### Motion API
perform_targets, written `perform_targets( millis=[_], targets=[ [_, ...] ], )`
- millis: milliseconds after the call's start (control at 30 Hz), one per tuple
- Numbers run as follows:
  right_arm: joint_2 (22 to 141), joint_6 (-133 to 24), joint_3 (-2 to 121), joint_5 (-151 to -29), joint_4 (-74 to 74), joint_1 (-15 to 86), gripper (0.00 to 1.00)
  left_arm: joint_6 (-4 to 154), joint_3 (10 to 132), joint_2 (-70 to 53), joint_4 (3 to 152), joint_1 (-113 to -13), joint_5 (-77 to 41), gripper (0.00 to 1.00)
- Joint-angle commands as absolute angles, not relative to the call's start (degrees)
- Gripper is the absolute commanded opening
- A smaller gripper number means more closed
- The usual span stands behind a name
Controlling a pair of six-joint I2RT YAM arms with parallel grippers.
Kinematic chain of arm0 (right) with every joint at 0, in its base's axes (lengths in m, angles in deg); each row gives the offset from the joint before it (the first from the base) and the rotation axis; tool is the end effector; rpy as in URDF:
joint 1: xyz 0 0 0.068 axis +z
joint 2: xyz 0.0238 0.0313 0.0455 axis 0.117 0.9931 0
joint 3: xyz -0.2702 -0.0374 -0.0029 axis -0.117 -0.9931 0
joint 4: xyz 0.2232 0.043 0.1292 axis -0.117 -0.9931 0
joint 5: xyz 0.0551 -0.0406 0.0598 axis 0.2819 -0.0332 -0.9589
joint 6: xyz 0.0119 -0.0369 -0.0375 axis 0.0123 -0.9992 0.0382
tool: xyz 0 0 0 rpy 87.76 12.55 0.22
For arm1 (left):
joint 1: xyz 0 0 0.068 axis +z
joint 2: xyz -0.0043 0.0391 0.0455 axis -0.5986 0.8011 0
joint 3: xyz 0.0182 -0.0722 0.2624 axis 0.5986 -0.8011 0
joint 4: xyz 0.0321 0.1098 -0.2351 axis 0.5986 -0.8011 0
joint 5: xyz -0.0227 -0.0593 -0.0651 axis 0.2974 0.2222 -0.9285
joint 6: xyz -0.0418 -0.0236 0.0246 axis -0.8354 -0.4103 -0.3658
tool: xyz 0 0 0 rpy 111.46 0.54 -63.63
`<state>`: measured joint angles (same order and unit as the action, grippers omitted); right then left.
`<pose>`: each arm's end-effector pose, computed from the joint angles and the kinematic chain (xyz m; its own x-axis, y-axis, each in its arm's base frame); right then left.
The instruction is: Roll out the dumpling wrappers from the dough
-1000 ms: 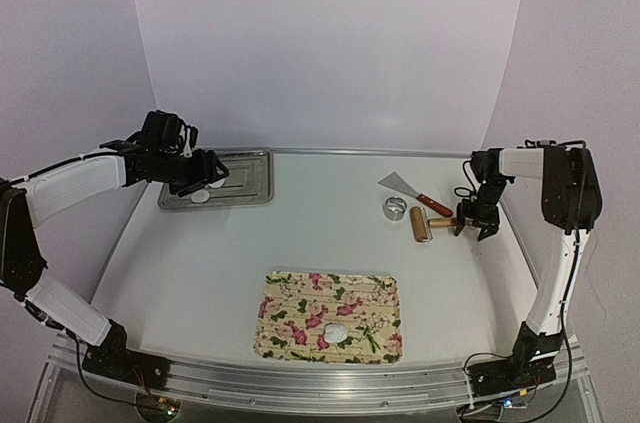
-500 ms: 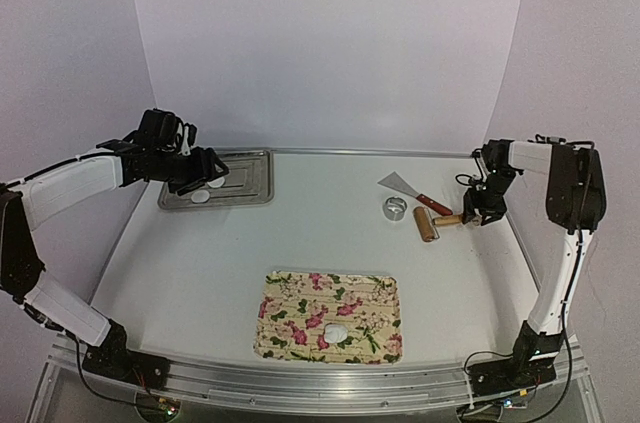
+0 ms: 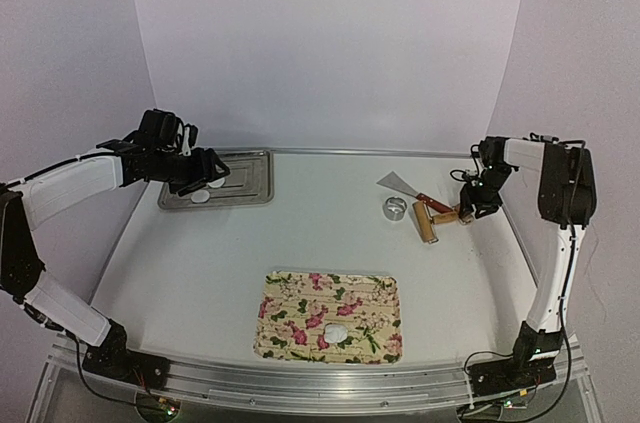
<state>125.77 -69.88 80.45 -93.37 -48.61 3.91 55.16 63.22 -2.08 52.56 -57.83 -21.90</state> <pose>0.4395 -0.0146 0.1599 -0.9644 -0.1027 -0.2436 -0.1427 0.9779 0.1526 0.2928 -0.1207 0.2891 -0.7762 -0.2487 -0.5793 0.1105 0.8510 -0.5133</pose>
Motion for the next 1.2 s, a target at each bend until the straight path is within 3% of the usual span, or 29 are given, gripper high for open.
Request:
perform_targets(
  millis=[0, 100, 533, 633, 800, 933, 1167],
  targets=[
    [127.8, -71.0, 82.1, -94.9, -48.7, 4.2, 0.51, 56.1, 65.5, -3.5, 51.7, -57.9, -22.5, 1.0],
    [128.3, -71.2, 81.8, -95.2, -48.7, 4.3, 0.42, 56.4, 65.5, -3.3, 51.5, -57.9, -22.7, 0.99],
    [128.6, -69.5, 81.1, -86.6, -47.7, 7.8, 0.33, 57.0, 66.5, -1.1, 52.5, -57.9, -24.9, 0.99],
    [129.1, -68.3, 81.0, -86.5, -47.7, 8.6, 0.25, 57.2, 66.7, -0.9, 52.8, -57.9, -25.3, 0.99],
    [126.8, -63.7, 80.2, -84.4, -47.7, 8.6, 0.0, 57.7, 68.0, -0.4, 53.8, -57.9, -27.7, 0.99],
    [120.8, -57.3, 78.9, -84.7, -47.6, 8.6, 0.0, 56.1, 70.1, 0.1, 55.5, -57.9, -30.1, 0.99],
    [109.1, -45.8, 72.5, -98.7, -44.3, 8.7, 0.0, 50.7, 74.4, 2.0, 60.2, -57.9, -36.3, 0.99]
  ],
)
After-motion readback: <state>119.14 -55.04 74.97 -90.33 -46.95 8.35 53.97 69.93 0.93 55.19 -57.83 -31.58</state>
